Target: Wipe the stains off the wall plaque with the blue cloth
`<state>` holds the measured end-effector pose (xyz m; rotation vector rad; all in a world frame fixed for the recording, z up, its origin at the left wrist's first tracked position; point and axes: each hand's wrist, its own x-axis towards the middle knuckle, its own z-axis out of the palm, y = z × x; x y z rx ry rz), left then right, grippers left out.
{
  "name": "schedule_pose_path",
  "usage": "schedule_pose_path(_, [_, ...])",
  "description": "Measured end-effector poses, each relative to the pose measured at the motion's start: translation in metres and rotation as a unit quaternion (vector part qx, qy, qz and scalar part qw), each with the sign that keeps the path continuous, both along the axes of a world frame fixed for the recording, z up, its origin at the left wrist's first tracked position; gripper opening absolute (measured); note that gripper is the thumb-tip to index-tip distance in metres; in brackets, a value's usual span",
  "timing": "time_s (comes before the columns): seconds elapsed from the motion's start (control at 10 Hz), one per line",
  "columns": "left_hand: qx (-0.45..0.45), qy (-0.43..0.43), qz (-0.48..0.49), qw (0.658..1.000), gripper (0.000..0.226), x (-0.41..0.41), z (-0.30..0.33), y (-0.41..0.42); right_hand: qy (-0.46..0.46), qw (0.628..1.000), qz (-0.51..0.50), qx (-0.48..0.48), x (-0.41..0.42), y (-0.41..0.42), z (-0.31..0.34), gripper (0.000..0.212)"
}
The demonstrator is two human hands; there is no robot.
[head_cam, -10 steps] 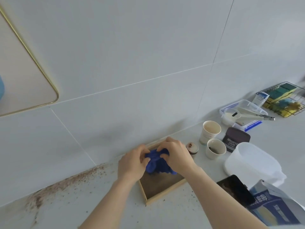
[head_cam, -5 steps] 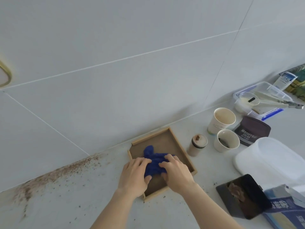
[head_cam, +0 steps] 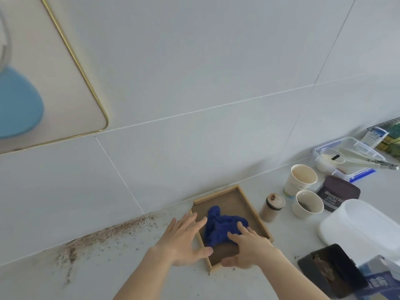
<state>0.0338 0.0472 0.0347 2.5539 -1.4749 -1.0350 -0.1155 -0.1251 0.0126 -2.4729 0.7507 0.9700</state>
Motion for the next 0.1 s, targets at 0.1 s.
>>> schedule_pose_path(0.1, [-0.026,-0.024,0.019,0.999,0.09,0.0095,0.026,0.032,-0.02,1.0,-0.01,-0.003,0.0045,0.0262,0.0305,0.1])
